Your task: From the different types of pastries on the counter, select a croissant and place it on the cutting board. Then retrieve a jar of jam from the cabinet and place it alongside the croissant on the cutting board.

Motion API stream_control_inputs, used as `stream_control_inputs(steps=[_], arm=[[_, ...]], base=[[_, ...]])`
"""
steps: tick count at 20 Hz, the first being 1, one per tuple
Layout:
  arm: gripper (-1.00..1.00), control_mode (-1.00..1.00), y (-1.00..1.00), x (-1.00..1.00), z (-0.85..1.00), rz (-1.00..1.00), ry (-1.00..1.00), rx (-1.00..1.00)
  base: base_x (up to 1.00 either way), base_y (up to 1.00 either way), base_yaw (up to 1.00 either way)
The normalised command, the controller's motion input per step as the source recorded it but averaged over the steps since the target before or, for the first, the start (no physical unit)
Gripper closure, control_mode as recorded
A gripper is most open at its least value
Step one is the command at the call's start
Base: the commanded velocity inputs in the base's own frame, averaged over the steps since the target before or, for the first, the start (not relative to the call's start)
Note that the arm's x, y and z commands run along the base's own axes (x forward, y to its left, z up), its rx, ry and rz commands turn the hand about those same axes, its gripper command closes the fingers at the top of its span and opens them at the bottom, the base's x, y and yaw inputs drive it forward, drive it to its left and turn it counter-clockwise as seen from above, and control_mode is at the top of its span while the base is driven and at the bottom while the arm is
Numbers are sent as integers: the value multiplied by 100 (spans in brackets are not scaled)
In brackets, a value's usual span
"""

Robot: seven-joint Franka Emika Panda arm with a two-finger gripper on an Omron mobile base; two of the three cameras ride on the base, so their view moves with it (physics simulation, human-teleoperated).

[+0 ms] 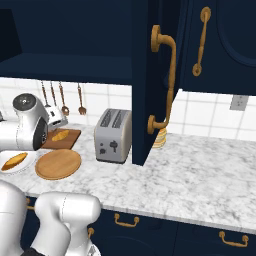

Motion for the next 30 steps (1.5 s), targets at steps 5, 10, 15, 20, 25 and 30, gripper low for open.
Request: stream_control_inputs(steps=[5,10,15,20,25,30], arm=[[100,-100,9,37,-25,1,-4,1],[100,-100,23,31,-37,0,-2,0],[100,-100,10,36,-35,0,-3,5],[100,-100,-2,27,-47,-1,-2,29],[100,-100,13,34,-26,-2,0,12],[100,-100,43,36,1,-3,12,0]], base=[[0,0,0],[0,0,0],[0,0,0],[0,0,0],[0,0,0],[0,0,0]])
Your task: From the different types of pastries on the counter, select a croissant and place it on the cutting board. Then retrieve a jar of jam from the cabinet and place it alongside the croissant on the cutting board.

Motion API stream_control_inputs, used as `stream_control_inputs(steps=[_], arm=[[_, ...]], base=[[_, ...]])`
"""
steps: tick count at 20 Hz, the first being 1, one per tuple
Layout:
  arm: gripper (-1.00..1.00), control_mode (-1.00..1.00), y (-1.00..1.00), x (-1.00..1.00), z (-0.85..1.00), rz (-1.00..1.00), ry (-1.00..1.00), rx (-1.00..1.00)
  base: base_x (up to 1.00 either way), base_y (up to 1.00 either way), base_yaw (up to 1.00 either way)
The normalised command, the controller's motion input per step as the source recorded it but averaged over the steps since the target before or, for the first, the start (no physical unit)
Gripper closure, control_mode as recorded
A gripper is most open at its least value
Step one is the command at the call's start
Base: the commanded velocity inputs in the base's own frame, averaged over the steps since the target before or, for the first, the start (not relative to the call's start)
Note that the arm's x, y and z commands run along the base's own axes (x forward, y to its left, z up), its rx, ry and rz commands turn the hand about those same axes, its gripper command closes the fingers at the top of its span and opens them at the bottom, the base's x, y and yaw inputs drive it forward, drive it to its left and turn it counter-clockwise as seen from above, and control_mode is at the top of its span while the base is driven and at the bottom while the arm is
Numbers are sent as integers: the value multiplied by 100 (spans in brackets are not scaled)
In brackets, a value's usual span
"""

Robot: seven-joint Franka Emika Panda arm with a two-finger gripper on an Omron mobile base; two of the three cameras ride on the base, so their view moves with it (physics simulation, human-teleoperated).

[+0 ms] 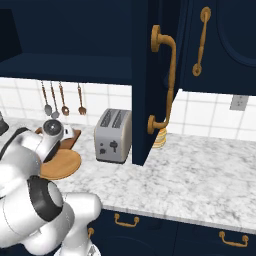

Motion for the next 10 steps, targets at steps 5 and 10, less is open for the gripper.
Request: stream_control_inputs(steps=[5,10], arm=[[100,-100,15,13,-3,0,8,0],[100,-100,0,0,-18,0,-4,1]], base=[[0,0,0],[0,0,0]])
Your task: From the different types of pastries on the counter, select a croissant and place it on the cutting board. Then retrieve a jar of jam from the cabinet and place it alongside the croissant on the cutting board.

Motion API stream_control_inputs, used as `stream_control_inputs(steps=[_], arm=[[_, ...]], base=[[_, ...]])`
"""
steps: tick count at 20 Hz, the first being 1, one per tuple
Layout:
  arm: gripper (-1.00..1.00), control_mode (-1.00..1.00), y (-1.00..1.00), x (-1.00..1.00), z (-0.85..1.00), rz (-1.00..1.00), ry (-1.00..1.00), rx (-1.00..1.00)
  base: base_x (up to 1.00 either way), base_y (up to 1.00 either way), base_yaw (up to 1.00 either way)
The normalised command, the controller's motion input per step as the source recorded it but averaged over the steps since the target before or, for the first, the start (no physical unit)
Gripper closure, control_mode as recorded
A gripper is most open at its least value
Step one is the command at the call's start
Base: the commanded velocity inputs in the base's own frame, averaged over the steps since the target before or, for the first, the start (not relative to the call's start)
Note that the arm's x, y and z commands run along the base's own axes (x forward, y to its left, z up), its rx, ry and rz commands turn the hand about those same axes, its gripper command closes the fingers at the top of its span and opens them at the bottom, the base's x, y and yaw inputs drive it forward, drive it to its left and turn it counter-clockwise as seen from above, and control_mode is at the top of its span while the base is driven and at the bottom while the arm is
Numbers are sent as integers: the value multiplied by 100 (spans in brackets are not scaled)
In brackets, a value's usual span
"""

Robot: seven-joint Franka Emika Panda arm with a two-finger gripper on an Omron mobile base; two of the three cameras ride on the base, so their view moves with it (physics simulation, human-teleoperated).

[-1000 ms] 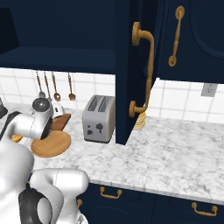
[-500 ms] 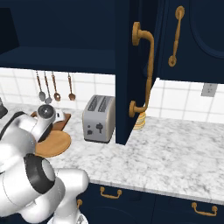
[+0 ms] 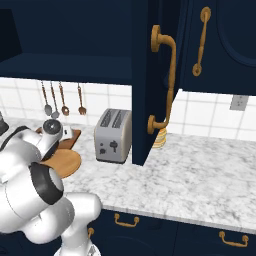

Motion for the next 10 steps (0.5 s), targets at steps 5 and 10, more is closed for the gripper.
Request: stream_control_inputs(steps=[5,10], arm=[[100,-100,0,17,-25,0,-2,0],[100,-100,2,26,-42,0,-8,0]], base=[[0,0,0],[0,0,0]])
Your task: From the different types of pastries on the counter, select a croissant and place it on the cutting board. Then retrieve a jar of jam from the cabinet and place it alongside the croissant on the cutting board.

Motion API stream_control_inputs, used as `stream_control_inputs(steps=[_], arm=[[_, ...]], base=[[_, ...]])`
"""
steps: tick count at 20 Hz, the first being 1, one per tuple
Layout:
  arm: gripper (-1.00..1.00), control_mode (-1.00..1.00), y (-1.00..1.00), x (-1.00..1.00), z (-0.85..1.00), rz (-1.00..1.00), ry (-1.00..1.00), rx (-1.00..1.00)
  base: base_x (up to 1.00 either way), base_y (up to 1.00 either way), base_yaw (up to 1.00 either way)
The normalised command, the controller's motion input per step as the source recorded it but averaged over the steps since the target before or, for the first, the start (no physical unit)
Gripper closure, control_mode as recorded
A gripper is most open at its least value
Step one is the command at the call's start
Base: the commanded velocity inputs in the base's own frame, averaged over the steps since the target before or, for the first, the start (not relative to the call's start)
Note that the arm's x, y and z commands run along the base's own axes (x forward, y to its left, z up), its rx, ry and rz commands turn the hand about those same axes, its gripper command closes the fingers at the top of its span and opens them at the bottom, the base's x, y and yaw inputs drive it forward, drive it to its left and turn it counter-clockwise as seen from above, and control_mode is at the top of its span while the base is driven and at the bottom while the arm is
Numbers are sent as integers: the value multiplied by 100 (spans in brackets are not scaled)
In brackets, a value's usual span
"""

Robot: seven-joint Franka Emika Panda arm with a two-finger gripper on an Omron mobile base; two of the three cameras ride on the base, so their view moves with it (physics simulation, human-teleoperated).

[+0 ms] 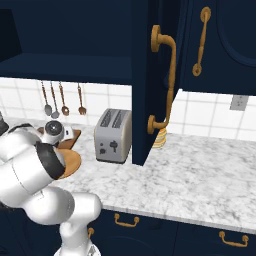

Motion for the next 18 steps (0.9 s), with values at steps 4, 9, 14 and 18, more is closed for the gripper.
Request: stream_control_inputs(steps=[4,9,14,18], arm=[[100,-100,14,40,-44,0,-11,-1],[100,-100,8,20,-60,0,-10,0],[100,-100,6,24,-57,0,-16,0],[100,-100,0,5,-89,0,-20,0]], base=[[0,0,0],[0,0,0],[0,0,0],[0,0,0]])
